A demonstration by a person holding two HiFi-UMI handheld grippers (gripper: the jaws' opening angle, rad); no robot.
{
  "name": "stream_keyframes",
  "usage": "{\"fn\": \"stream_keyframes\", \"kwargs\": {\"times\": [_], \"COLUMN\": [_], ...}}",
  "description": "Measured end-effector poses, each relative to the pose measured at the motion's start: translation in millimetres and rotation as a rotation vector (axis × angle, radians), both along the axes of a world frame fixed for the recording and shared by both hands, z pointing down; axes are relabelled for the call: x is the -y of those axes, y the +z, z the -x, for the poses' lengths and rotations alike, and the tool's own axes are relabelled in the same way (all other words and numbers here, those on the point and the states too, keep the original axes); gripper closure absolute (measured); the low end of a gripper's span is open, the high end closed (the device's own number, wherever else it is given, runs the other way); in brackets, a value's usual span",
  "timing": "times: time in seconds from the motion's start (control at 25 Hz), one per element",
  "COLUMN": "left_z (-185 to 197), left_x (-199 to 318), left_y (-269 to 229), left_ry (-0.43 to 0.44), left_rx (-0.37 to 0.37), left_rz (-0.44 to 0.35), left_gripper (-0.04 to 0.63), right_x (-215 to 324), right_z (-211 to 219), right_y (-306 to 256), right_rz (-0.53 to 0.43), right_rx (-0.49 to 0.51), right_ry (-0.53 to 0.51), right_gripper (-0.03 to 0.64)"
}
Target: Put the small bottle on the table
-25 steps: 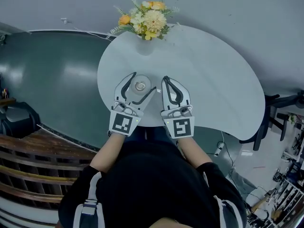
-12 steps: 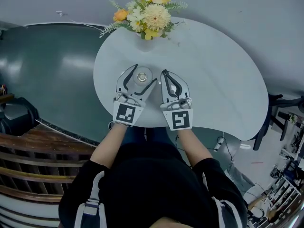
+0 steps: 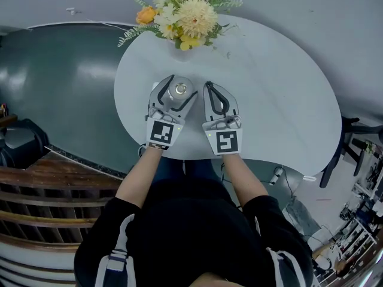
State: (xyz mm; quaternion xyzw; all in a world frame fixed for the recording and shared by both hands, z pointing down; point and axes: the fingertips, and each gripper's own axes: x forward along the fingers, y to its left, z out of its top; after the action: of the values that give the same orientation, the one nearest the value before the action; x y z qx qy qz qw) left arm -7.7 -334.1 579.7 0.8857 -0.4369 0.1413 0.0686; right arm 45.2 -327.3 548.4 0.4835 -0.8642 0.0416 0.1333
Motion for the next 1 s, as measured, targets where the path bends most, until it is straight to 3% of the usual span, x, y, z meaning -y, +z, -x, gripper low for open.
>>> {"fn": "stream_keyframes", "kwargs": {"times": [1.0], "left_z": [-14.7], "left_x": [2.5], "left_y": [54.1], "left_ry": [0.013], "left_rx": [0.092], "left_rz": [0.142], "left_gripper": [0.262], "right_x": [-0.7], "right_z": [0.8], "right_y": [24.0], "right_rz": [0.059], "right_rx": [0.009], "right_ry": [-0.002], "right_gripper": [0.595]}}
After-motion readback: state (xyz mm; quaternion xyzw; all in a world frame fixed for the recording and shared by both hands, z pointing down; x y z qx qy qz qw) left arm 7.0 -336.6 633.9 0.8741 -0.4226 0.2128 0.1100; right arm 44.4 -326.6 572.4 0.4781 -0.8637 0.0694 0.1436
